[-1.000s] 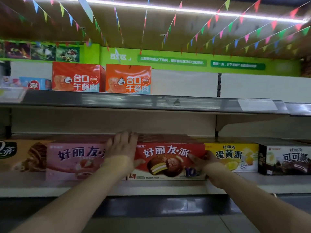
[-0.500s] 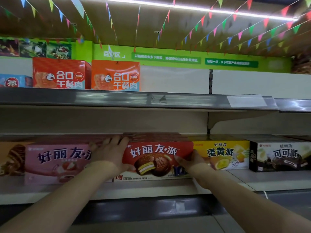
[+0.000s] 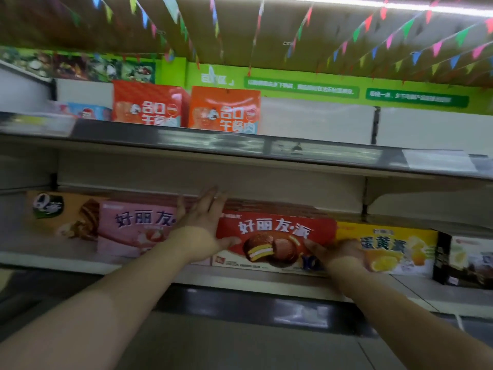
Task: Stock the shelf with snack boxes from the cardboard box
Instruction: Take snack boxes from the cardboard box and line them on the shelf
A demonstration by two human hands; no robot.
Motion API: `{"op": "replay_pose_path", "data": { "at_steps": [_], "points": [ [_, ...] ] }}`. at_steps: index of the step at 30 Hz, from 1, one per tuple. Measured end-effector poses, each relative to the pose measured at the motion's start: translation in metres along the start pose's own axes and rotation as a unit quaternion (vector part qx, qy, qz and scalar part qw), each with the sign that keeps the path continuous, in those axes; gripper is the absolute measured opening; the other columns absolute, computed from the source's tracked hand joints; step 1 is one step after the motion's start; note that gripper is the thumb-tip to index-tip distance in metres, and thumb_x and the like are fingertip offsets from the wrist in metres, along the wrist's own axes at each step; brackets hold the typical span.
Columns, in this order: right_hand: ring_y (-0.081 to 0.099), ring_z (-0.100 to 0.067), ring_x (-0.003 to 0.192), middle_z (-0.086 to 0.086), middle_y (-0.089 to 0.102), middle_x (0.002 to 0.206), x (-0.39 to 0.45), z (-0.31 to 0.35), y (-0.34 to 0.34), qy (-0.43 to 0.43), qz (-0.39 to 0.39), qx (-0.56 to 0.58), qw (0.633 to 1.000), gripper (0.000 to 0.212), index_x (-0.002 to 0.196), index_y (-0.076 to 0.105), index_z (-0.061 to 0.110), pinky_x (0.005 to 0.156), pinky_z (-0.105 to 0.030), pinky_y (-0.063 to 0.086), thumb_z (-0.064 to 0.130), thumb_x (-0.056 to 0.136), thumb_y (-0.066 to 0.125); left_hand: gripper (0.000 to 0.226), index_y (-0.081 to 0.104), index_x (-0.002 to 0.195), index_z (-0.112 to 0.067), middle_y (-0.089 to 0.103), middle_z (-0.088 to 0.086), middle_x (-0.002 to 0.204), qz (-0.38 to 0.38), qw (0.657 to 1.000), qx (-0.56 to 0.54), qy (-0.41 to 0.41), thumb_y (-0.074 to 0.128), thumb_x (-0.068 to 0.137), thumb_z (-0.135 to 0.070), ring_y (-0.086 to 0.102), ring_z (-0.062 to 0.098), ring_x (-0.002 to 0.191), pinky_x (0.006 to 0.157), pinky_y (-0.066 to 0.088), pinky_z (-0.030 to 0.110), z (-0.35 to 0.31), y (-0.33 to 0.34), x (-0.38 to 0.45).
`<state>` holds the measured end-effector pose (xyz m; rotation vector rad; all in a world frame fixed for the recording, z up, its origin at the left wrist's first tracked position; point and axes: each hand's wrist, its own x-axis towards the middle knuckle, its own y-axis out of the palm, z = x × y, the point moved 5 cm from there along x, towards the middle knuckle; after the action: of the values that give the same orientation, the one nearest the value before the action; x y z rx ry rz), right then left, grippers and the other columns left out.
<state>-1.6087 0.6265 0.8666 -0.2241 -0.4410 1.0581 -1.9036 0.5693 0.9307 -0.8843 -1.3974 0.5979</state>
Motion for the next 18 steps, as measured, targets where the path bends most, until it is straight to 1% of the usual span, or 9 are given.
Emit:
{"op": "replay_pose_path", "data": {
  "at_steps": [2, 4, 6, 8, 10, 11, 13, 15, 18],
  "points": [
    [0.061, -0.033, 0.097, -0.014, 0.060, 0.112, -0.009, 0.007, -0.014, -0.007, -0.049, 0.023, 0.998, 0.101, 0.120, 0.050, 0.009, 0.086, -0.048, 0.052, 0.066, 0.044, 0.084, 0.103, 0.000, 0.154, -0.025, -0.007, 0.000, 0.162, -0.053, 0.998, -0.011, -0.033, 0.057, 0.079, -0.068, -0.005, 0.017, 0.149, 0.117, -0.011, 0.055, 0.027, -0.012, -0.015],
    [0.055, -0.038, 0.111, -0.020, 0.052, 0.126, -0.026, 0.023, -0.021, -0.040, -0.104, 0.055, 0.992, 0.097, 0.129, 0.044, 0.007, 0.095, -0.054, 0.047, 0.057, 0.056, 0.082, 0.106, 0.002, 0.154, -0.022, -0.008, 0.004, 0.162, -0.061, 0.994, -0.019, -0.091, 0.059, 0.078, -0.067, -0.007, 0.021, 0.149, 0.118, -0.003, 0.056, 0.064, -0.018, -0.031],
    [0.046, -0.036, 0.122, -0.018, 0.040, 0.136, -0.055, 0.048, -0.019, -0.079, -0.129, 0.095, 0.984, 0.084, 0.139, 0.033, 0.004, 0.105, -0.048, 0.038, 0.042, 0.077, 0.075, 0.113, -0.004, 0.154, -0.026, -0.014, 0.006, 0.161, -0.041, 0.987, -0.035, -0.148, 0.062, 0.074, -0.070, -0.012, 0.026, 0.148, 0.118, 0.002, 0.055, 0.103, -0.019, -0.045],
    [0.045, -0.029, 0.118, -0.015, 0.038, 0.132, -0.081, 0.075, -0.007, -0.152, -0.126, 0.090, 0.976, 0.067, 0.142, 0.031, 0.004, 0.100, -0.032, 0.035, 0.023, 0.089, 0.066, 0.118, -0.005, 0.153, -0.030, -0.017, 0.005, 0.160, -0.038, 0.979, -0.070, -0.187, 0.069, 0.069, -0.068, -0.012, 0.030, 0.147, 0.118, 0.005, 0.051, 0.137, -0.020, -0.050],
    [0.041, -0.030, 0.124, -0.015, 0.038, 0.137, -0.101, 0.100, 0.020, -0.242, -0.136, 0.028, 0.960, 0.058, 0.137, 0.038, 0.005, 0.100, -0.030, 0.032, 0.016, 0.087, 0.066, 0.119, 0.000, 0.153, -0.030, -0.008, 0.006, 0.161, -0.045, 0.959, -0.143, -0.239, 0.076, 0.067, -0.060, 0.004, 0.035, 0.147, 0.114, 0.027, 0.048, 0.173, -0.022, -0.048],
    [0.039, -0.032, 0.127, -0.017, 0.040, 0.136, -0.110, 0.111, 0.038, -0.280, -0.140, -0.005, 0.950, 0.056, 0.134, 0.043, 0.005, 0.102, -0.031, 0.031, 0.015, 0.085, 0.068, 0.116, 0.005, 0.154, -0.027, 0.003, 0.009, 0.160, -0.039, 0.943, -0.189, -0.269, 0.079, 0.068, -0.056, 0.019, 0.037, 0.143, 0.105, 0.041, 0.046, 0.189, -0.023, -0.047],
    [0.042, -0.036, 0.123, -0.020, 0.048, 0.129, -0.117, 0.131, 0.074, -0.325, -0.123, -0.071, 0.935, 0.054, 0.128, 0.050, 0.003, 0.104, -0.039, 0.033, 0.019, 0.081, 0.073, 0.093, 0.032, 0.145, -0.017, 0.038, 0.016, 0.148, -0.012, 0.894, -0.321, -0.312, 0.080, 0.071, -0.046, 0.047, 0.039, 0.125, 0.084, 0.054, 0.044, 0.209, -0.016, -0.041],
    [0.043, -0.037, 0.125, -0.018, 0.051, 0.129, -0.123, 0.156, 0.114, -0.356, -0.075, -0.178, 0.914, 0.063, 0.130, 0.053, 0.007, 0.106, -0.046, 0.031, 0.035, 0.078, 0.074, 0.058, 0.051, 0.123, -0.012, 0.054, 0.016, 0.133, 0.034, 0.838, -0.446, -0.311, 0.078, 0.078, -0.035, 0.055, 0.036, 0.116, 0.084, 0.052, 0.044, 0.220, -0.006, -0.038],
    [0.018, -0.022, 0.144, 0.001, 0.031, 0.151, -0.124, 0.173, 0.162, -0.338, 0.018, -0.381, 0.861, 0.083, 0.145, 0.032, 0.028, 0.116, -0.048, 0.005, 0.063, 0.076, 0.063, 0.054, 0.052, 0.126, -0.015, 0.057, 0.007, 0.128, 0.099, 0.855, -0.440, -0.256, 0.076, 0.080, -0.032, 0.055, 0.027, 0.110, 0.085, 0.046, 0.035, 0.227, 0.000, -0.032]
  ]
}}
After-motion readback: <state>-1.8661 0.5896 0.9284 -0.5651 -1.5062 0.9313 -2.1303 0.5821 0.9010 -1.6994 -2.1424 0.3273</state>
